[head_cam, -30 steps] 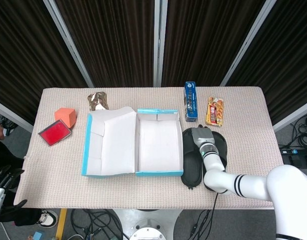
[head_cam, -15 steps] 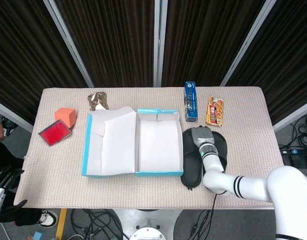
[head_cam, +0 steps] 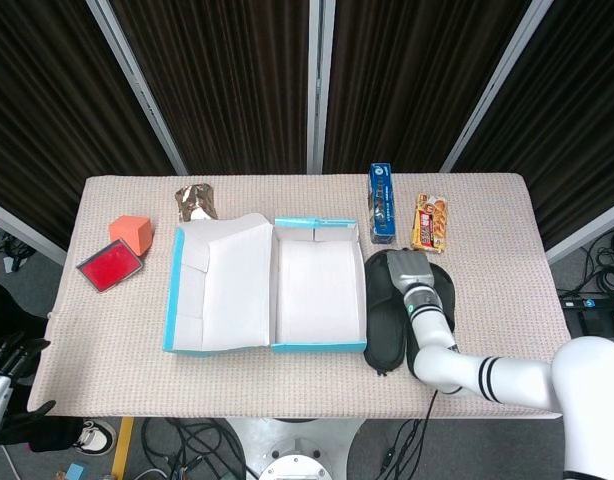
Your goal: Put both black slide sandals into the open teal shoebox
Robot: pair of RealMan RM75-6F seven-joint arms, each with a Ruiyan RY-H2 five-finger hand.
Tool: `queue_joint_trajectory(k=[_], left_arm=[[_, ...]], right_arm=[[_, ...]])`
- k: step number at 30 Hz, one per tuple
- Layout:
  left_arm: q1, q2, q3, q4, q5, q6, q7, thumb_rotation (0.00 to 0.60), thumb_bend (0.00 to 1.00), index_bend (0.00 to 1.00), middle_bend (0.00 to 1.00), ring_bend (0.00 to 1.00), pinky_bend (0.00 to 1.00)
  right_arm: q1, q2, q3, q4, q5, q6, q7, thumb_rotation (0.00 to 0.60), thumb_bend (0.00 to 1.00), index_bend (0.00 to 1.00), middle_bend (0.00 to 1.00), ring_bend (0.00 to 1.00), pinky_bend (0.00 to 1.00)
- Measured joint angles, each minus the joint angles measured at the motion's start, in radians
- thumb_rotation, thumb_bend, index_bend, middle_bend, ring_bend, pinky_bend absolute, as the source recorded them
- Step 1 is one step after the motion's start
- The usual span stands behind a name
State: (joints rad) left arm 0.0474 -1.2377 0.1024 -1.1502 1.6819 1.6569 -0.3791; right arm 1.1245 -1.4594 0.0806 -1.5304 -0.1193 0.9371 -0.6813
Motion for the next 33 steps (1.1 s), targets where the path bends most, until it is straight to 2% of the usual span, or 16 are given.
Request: queue_joint_trajectory(k=[9,18,23,28,33], left_arm=[[-0.007,0.005,0.003,-0.024,0.009,-0.007,0.019,0.600,0.00,0.17,0.19,0.05,0.10],[-0.015,0.014,0.004,-0.049,0.019,-0.007,0.041,0.600,0.00,0.17,0.19,0.05,0.10],[-0.018,0.017,0.004,-0.059,0.022,-0.008,0.048,0.600,0.00,0.17,0.19,0.05,0.10],[-0.017,0.021,0.003,-0.065,0.023,-0.002,0.052,0.600,0.00,0.17,0.19,0.05,0.10],[-0.013,0.022,0.001,-0.063,0.017,0.003,0.048,0.600,0.00,0.17,0.19,0.05,0.10]], right_arm=[[-0.080,0.148,0.028,-0.159,-0.175,0.047,0.089,0.600,0.14,0.53,0.49,0.22,0.25],[-0.165,0.362,0.050,-0.326,-0.327,0.088,0.169,0.600,0.15,0.54,0.50,0.23,0.26],[-0.221,0.472,0.079,-0.411,-0.420,0.098,0.257,0.600,0.15,0.55,0.51,0.24,0.27],[-0.270,0.519,0.124,-0.465,-0.521,0.108,0.365,0.600,0.15,0.55,0.51,0.25,0.29],[-0.303,0.490,0.163,-0.467,-0.608,0.120,0.479,0.600,0.15,0.55,0.51,0.25,0.30]])
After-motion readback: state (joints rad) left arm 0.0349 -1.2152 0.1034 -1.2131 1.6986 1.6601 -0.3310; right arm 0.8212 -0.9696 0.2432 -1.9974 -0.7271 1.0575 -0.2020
